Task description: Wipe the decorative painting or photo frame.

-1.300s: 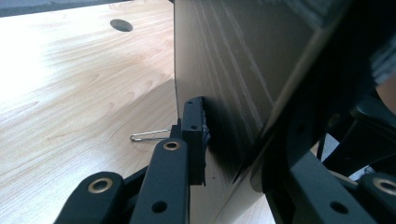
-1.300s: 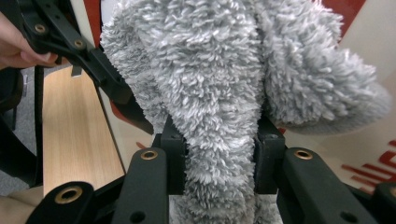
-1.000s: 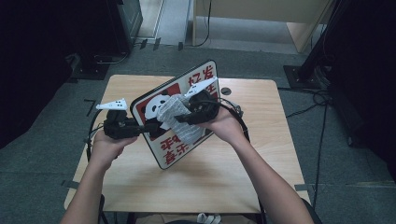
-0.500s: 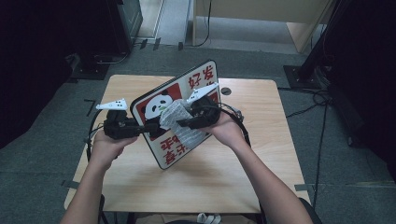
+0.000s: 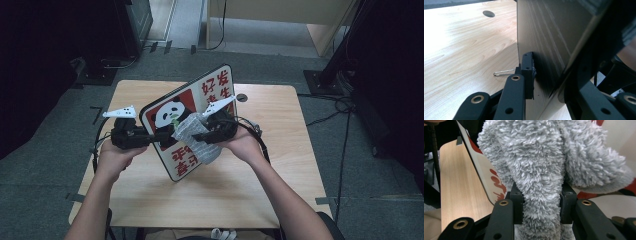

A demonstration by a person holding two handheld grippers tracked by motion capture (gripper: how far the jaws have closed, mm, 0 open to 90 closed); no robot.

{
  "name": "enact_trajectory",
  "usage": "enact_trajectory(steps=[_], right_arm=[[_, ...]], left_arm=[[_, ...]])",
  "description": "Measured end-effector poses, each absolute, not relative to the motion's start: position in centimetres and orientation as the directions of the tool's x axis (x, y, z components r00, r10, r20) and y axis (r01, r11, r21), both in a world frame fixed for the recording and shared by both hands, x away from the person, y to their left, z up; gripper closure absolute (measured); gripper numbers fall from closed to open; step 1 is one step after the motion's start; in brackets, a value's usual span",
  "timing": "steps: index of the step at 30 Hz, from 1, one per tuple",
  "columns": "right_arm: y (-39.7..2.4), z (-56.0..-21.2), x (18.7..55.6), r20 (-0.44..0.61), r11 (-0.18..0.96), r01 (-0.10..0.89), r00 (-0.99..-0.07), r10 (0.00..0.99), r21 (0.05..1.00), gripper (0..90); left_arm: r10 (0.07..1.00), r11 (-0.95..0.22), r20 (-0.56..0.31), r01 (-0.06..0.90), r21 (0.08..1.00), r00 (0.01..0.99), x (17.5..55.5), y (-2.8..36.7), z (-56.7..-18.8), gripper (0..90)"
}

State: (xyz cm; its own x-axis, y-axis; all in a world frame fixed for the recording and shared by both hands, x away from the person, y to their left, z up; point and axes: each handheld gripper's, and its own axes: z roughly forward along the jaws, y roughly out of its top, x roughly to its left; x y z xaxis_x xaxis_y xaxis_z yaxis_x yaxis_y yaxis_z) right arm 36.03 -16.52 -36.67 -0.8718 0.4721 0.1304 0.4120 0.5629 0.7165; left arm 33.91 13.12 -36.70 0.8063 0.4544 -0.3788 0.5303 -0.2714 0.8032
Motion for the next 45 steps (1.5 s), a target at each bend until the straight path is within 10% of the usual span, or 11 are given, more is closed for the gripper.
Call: enact_trajectory(steps=[45], right_arm=[[-17.1,-42.5,34.9,0.155,0.602,0.462,-0.858,0.490,0.651,64.0]], left_arm=[[0.454,-0.274,-0.375,0.527,0.805,0.808,33.9,13.1,-36.7,75.1]])
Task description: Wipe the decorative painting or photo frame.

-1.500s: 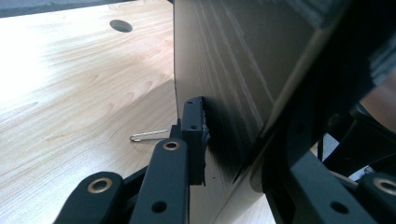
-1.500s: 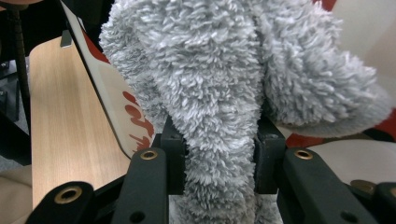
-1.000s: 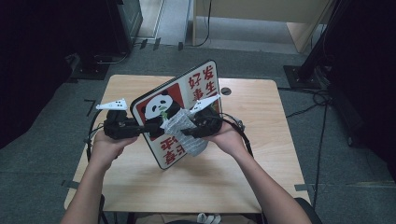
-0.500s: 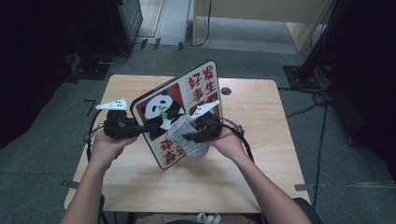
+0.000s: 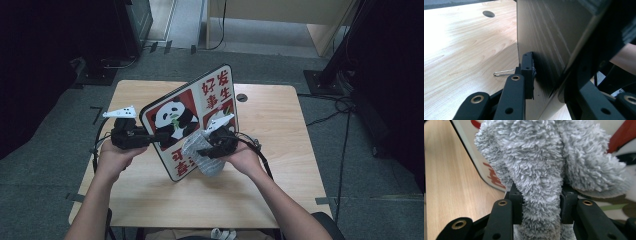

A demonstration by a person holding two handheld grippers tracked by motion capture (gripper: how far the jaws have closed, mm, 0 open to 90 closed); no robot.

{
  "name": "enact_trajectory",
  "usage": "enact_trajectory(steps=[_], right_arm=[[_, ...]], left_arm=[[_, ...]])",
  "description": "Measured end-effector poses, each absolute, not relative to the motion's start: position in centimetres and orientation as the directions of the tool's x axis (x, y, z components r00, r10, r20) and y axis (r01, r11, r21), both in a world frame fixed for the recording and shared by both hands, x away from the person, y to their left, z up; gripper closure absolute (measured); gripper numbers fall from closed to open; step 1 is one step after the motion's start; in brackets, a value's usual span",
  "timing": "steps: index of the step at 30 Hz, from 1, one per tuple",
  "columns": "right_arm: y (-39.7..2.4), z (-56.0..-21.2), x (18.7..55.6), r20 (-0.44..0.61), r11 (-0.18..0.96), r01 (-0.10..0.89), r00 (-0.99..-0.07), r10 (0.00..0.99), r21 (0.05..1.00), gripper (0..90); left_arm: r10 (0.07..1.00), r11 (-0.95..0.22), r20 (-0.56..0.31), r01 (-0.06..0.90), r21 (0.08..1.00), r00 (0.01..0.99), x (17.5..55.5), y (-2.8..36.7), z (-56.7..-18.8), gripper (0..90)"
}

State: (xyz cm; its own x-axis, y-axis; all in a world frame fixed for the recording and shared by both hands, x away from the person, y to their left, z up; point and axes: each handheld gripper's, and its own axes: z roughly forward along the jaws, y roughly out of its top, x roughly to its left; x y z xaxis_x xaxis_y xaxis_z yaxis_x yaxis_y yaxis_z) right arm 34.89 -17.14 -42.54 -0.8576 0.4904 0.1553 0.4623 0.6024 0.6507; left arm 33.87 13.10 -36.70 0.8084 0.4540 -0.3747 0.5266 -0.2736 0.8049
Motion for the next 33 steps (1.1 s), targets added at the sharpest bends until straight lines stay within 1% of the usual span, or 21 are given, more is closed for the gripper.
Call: enact_trajectory(steps=[13,33], right_arm=[[-17.1,-45.4,34.6,0.184,0.628,0.500,-0.847,0.499,0.596,64.1],[-17.1,-47.8,34.4,0.213,0.652,0.531,-0.837,0.505,0.541,63.9]], left_arm=[[0.454,-0.274,-0.374,0.526,0.805,0.808,33.9,13.1,-36.7,75.1],[0.457,-0.271,-0.377,0.529,0.804,0.806,33.8,13.1,-36.7,74.9]])
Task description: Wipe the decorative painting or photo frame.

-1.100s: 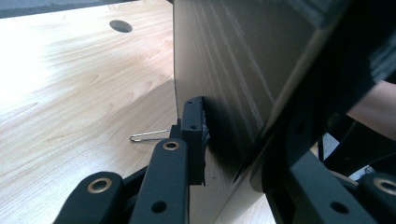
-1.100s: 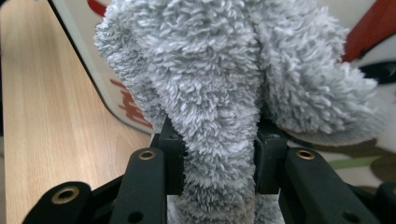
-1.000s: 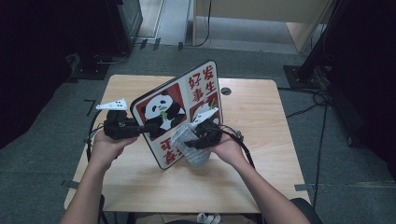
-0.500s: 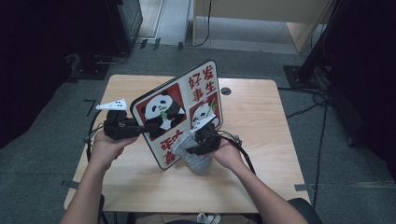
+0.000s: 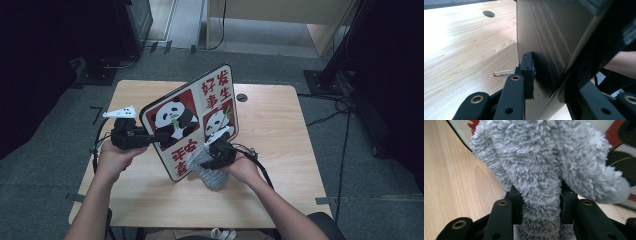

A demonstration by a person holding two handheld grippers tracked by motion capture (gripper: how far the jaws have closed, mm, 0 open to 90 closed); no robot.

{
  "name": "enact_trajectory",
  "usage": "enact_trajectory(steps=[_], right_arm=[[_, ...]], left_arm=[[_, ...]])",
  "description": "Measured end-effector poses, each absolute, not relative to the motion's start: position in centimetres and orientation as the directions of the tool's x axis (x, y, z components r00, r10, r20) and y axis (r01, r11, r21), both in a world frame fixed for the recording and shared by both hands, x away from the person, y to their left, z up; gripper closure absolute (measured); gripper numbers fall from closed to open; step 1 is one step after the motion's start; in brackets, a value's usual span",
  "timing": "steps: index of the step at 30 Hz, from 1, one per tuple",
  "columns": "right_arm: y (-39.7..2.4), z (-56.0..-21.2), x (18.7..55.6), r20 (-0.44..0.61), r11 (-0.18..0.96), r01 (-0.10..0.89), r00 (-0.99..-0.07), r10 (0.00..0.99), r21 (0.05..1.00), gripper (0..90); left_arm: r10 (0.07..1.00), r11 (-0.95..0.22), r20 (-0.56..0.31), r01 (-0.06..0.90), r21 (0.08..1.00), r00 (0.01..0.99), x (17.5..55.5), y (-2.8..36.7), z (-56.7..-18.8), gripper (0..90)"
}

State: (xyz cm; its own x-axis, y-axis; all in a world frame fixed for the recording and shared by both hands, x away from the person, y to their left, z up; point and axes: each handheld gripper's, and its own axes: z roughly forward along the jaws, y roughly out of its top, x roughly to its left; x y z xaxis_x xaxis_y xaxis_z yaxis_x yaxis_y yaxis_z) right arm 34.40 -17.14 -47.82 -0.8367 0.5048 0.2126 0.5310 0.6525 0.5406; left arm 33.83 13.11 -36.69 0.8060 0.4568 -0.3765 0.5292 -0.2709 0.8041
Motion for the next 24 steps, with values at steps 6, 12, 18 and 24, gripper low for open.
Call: enact_trajectory(steps=[6,12,18,24], right_arm=[[-17.2,-48.1,34.5,0.234,0.649,0.545,-0.830,0.506,0.530,63.7],[-17.3,-48.0,34.6,0.241,0.654,0.547,-0.831,0.502,0.523,63.7],[-17.3,-47.2,34.5,0.230,0.664,0.534,-0.839,0.494,0.522,64.3],[-17.6,-46.3,34.7,0.241,0.642,0.537,-0.836,0.493,0.547,65.2]], left_arm=[[0.458,-0.267,-0.379,0.531,0.804,0.804,33.8,13.1,-36.7,74.6],[0.460,-0.266,-0.377,0.530,0.805,0.804,33.8,13.1,-36.7,74.3],[0.465,-0.262,-0.371,0.526,0.809,0.804,33.8,13.3,-36.6,70.4],[0.465,-0.253,-0.370,0.521,0.815,0.805,33.6,13.7,-36.3,69.1]])
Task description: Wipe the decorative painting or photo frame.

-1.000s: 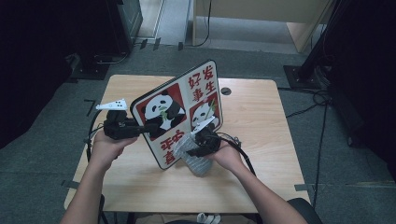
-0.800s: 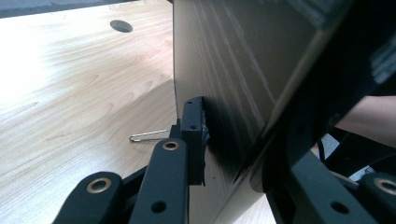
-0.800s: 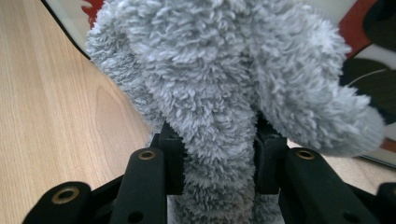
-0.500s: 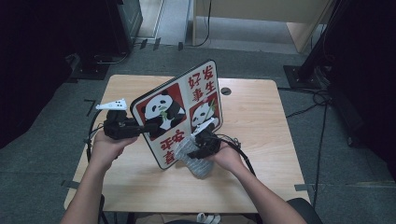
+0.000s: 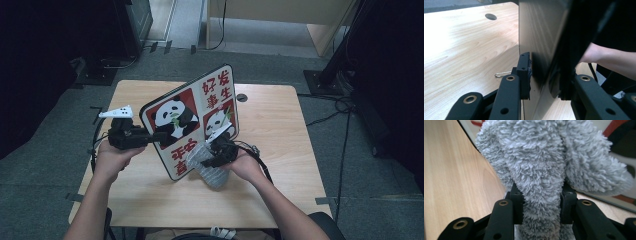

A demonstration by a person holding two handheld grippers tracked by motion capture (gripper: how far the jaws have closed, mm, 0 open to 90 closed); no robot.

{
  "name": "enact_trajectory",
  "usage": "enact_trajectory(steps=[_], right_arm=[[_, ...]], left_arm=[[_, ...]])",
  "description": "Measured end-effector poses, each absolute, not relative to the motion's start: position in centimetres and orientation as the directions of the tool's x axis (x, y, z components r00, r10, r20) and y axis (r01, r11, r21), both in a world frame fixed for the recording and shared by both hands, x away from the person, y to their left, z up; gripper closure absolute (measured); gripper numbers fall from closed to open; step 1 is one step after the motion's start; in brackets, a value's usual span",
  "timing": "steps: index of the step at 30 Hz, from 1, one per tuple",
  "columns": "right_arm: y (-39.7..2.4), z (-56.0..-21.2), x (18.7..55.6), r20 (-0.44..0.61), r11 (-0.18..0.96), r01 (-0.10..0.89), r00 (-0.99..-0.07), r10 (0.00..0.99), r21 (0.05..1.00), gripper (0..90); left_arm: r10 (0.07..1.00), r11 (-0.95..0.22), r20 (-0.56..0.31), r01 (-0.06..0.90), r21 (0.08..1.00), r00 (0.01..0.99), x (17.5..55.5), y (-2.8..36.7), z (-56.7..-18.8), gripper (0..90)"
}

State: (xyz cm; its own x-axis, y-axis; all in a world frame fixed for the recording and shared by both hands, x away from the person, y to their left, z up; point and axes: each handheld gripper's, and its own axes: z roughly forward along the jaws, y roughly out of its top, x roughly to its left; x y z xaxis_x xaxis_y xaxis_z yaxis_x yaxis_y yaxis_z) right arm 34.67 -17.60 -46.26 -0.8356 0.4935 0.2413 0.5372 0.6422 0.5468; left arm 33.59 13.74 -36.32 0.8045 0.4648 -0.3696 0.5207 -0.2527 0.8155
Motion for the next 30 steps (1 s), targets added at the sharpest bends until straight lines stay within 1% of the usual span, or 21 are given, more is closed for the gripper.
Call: enact_trajectory(steps=[5,13,21,30], right_arm=[[-17.5,-45.3,34.6,0.243,0.641,0.531,-0.840,0.485,0.554,67.0],[-17.9,-42.1,34.4,0.234,0.603,0.519,-0.841,0.488,0.606,67.6],[-17.3,-37.9,34.3,0.197,0.598,0.464,-0.867,0.457,0.654,67.5],[-15.7,-33.4,34.4,0.154,0.609,0.412,-0.889,0.431,0.678,67.4]], left_arm=[[0.468,-0.258,-0.361,0.516,0.817,0.806,33.4,14.1,-36.0,69.0],[0.461,-0.264,-0.366,0.519,0.813,0.808,33.2,14.7,-35.8,68.8],[0.471,-0.245,-0.374,0.525,0.815,0.799,33.0,15.3,-35.6,68.7],[0.467,-0.241,-0.376,0.524,0.817,0.800,32.6,16.7,-35.1,69.2]])
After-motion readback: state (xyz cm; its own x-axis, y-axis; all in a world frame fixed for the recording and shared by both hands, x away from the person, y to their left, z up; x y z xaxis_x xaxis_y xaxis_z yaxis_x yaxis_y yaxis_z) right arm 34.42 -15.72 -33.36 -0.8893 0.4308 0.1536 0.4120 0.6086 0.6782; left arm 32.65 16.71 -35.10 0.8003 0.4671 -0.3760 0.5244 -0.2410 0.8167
